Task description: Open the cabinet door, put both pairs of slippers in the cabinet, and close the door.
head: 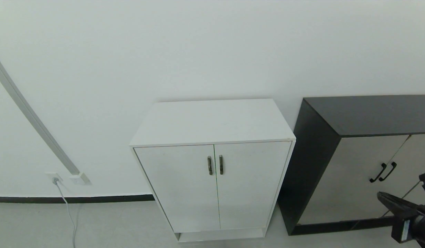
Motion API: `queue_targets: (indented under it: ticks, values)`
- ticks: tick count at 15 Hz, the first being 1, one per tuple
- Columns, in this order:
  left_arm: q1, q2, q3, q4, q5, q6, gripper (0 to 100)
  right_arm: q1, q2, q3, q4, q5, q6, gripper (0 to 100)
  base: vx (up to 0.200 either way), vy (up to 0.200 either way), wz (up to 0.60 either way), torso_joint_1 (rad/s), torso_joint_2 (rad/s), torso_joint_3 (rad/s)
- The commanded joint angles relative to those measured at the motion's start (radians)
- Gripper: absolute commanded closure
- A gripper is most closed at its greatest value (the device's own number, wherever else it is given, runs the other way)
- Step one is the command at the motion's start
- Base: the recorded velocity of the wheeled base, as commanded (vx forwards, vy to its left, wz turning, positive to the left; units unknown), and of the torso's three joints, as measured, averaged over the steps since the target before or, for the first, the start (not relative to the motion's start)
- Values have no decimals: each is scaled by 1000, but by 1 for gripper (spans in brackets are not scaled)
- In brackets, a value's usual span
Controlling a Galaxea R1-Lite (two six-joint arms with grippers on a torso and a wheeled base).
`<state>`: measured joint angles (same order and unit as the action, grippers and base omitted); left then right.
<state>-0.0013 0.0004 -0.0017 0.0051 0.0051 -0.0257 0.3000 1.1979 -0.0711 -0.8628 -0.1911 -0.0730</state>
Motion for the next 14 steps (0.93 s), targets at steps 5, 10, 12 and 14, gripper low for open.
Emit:
queue_targets:
  ticks: [5, 10, 12, 14]
  values:
    - [0, 1, 0, -1, -1, 0, 100, 1, -386, 70, 301, 121, 12, 100, 0, 0, 0, 0, 0, 0]
    - [0, 0, 0, -1, -1, 0, 100, 2, -587, 68, 573, 237, 1, 100, 0, 0, 0, 0, 0, 0]
    - [1, 1, 0, -1, -1, 0, 100, 7, -644, 71, 659, 283, 1, 100, 0, 0, 0, 0, 0, 0]
    - [1, 1, 0, -1, -1, 0, 100, 10, -701, 71, 743, 312, 1, 100, 0, 0, 0, 0, 0, 0]
